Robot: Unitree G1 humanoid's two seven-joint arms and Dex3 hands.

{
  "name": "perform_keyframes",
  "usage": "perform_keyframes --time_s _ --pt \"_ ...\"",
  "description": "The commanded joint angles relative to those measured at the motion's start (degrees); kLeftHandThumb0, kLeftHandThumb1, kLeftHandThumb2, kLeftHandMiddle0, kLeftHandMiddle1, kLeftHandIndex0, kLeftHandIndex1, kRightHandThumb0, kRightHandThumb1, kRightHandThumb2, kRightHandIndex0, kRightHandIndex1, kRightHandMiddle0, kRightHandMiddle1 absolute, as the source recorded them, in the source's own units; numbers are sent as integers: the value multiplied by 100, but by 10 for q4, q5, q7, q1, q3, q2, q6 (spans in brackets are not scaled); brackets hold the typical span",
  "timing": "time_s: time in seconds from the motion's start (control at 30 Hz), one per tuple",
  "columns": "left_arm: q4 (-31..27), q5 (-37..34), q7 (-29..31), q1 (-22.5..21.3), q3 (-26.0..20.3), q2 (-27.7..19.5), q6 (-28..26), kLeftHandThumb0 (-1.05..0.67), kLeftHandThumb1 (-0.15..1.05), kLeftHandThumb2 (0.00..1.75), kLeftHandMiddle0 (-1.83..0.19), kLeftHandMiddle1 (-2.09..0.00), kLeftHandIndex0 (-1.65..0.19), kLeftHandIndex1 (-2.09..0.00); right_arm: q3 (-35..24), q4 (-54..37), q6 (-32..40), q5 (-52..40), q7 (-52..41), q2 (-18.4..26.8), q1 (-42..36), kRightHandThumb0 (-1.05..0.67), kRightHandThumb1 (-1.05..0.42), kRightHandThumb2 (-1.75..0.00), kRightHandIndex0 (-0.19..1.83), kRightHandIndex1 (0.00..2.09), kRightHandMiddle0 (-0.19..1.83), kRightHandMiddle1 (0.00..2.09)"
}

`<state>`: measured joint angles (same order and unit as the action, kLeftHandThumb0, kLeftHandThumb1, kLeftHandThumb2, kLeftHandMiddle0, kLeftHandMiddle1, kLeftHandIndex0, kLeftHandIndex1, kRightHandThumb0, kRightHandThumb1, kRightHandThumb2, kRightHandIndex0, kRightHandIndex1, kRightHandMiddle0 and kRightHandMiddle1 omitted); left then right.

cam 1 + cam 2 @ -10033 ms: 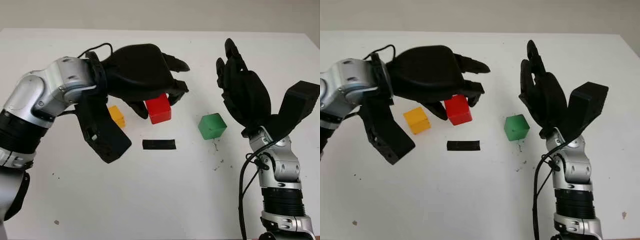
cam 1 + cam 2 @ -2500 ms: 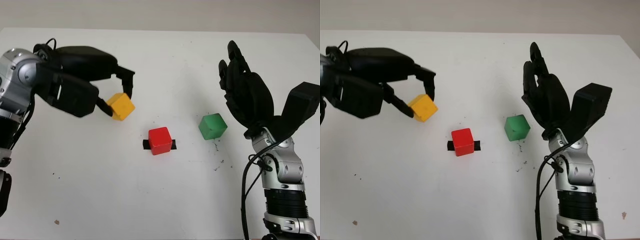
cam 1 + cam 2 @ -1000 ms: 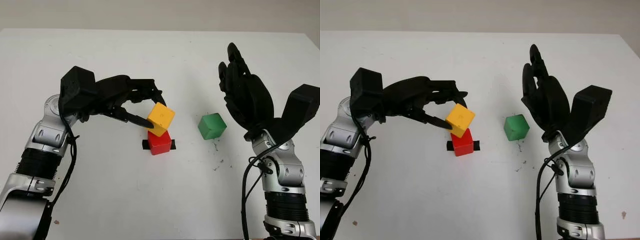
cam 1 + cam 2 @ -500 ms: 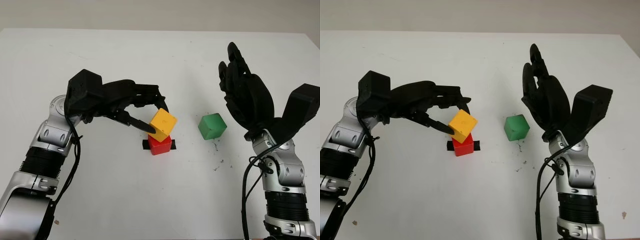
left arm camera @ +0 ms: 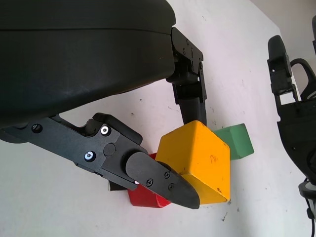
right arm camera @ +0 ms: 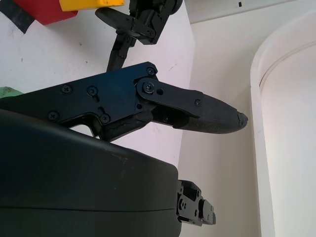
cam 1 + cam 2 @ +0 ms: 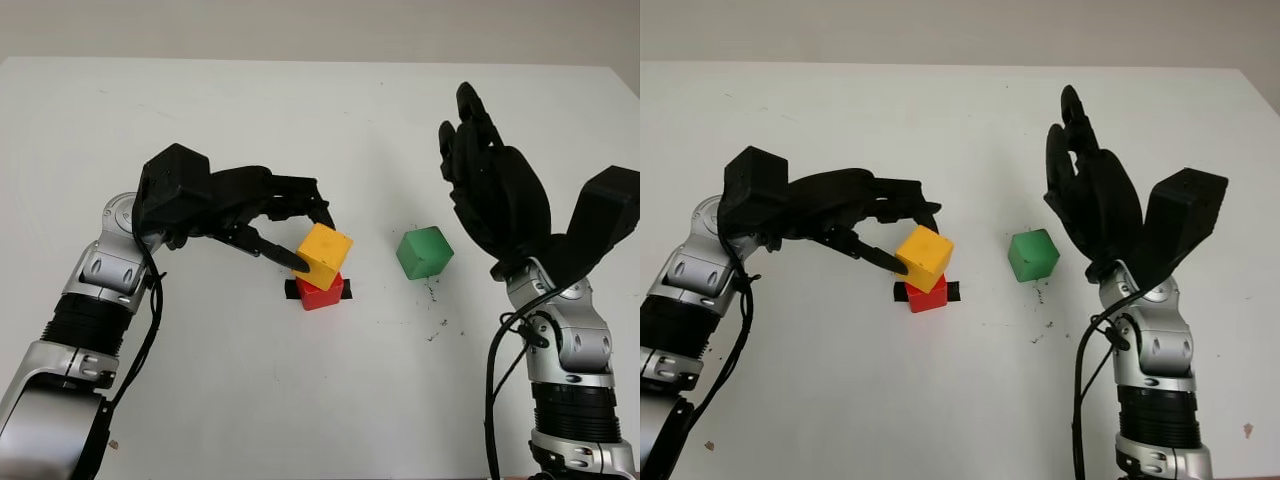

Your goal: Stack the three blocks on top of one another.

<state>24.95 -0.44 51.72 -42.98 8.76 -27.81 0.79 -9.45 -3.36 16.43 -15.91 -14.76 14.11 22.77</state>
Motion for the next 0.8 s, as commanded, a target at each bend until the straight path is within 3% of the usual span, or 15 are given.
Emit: perform_keyframes --time_s 0.0,0.33,0.77 --pt "11 5 3 -10 7 3 5 -49 97 6 -14 -5 -41 -154 -5 -12 0 -3 -1 5 -2 -70 -105 -66 -19 0 -19 0" --pt "47 27 -8 -22 10 9 16 -48 99 6 -12 -5 -37 -144 -11 -15 2 -10 -2 6 -4 -70 -105 -65 -19 0 -19 0" --pt "5 21 6 -13 3 7 -34 -51 94 4 -12 -5 -38 -124 -11 -9 3 -11 -3 4 1 -70 -105 -65 -19 0 -19 0"
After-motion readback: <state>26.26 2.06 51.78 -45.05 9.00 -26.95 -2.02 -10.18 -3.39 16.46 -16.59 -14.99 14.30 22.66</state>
